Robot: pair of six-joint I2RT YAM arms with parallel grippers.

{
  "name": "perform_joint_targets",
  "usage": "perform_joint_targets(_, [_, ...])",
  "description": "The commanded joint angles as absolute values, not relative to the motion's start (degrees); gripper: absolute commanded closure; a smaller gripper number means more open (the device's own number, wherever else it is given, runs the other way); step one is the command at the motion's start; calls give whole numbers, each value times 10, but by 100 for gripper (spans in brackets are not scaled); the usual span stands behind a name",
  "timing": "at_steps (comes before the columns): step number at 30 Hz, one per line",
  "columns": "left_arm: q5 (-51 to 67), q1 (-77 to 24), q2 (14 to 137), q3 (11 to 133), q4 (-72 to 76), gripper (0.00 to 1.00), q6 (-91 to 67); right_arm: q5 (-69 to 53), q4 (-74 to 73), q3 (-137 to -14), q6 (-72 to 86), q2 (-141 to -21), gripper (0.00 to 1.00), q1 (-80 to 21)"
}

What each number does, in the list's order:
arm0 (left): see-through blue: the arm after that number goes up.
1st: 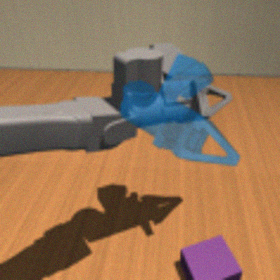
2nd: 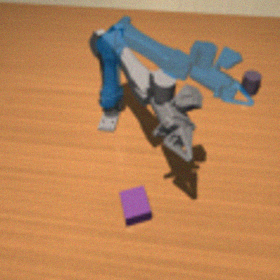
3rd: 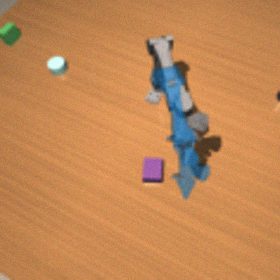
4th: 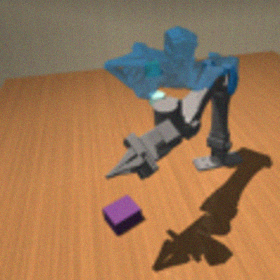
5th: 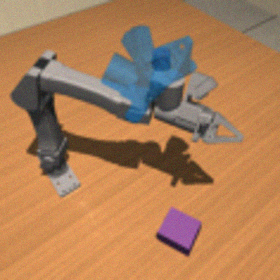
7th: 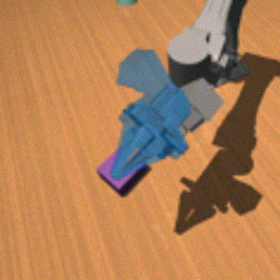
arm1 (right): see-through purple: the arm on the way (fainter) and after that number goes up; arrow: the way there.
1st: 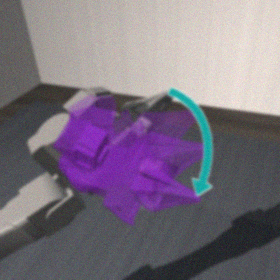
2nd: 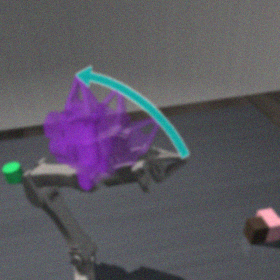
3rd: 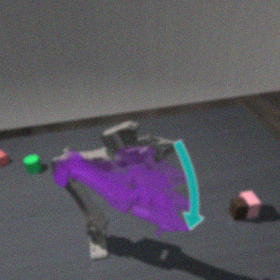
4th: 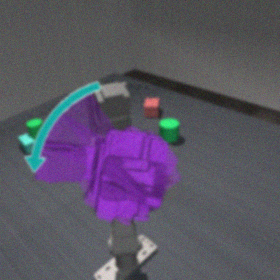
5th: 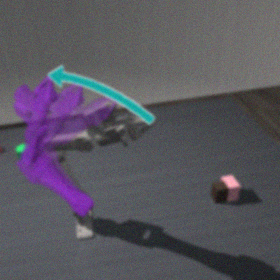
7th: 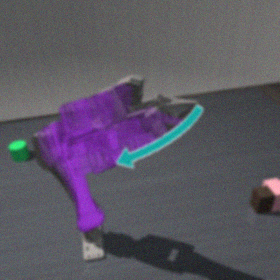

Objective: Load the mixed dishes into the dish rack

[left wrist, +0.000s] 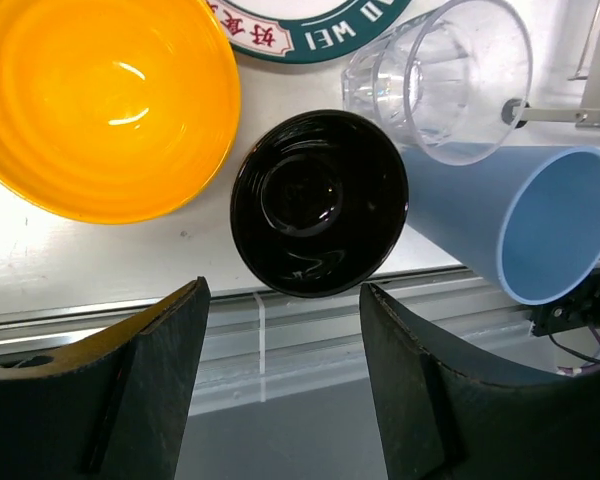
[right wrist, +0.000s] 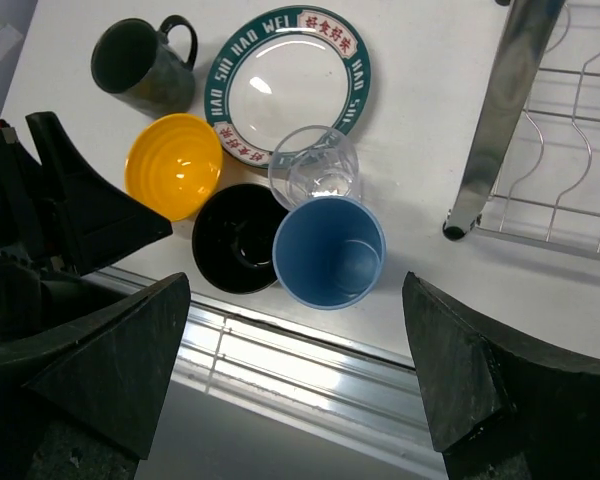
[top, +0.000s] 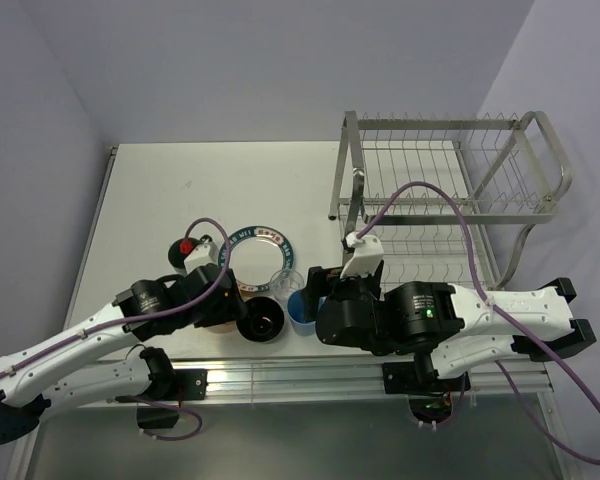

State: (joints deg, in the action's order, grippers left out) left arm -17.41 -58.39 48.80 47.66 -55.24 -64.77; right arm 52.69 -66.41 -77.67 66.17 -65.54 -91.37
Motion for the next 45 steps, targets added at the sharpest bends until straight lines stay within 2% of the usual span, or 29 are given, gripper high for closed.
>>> perform_joint_targets(1, [-160, -588, 480, 456, -562, 32, -657, 566, -699, -780, 709, -654, 6, -919])
perform_joint_targets(9, [-117, -601, 476, 394, -534, 37, -686, 546, -648, -772, 664, -638, 6, -919])
perform_joint_targets(14, [-154, -620, 502, 392, -531, 38, -724, 543, -623, -755, 656, -629, 6, -925])
perform_joint_targets(19, [-163, -626, 505, 359, -456, 39, -748, 549, -623, -747, 663, -625, 7, -933])
perform_joint_targets(27, [-195, -626, 515, 329, -433, 46, -782, 559, -636, -735, 685, -620, 7, -946])
perform_joint_targets(30, [-200, -626, 509, 320, -417, 56, -787, 555, -632, -725, 687, -616, 7, -947])
perform_joint_targets(31, [-199, -626, 511, 318, -413, 63, -787, 555, -633, -724, 691, -616, 7, -947])
perform_joint_targets(37, [-191, -626, 546, 316, -390, 72, -776, 559, -649, -727, 707, -618, 7, -954])
perform_joint_targets(42, [-179, -626, 553, 312, -377, 84, -772, 560, -667, -730, 728, -620, 7, -958])
perform_joint_targets(45, [-179, -626, 549, 316, -383, 98, -769, 561, -682, -734, 743, -622, 7, -957])
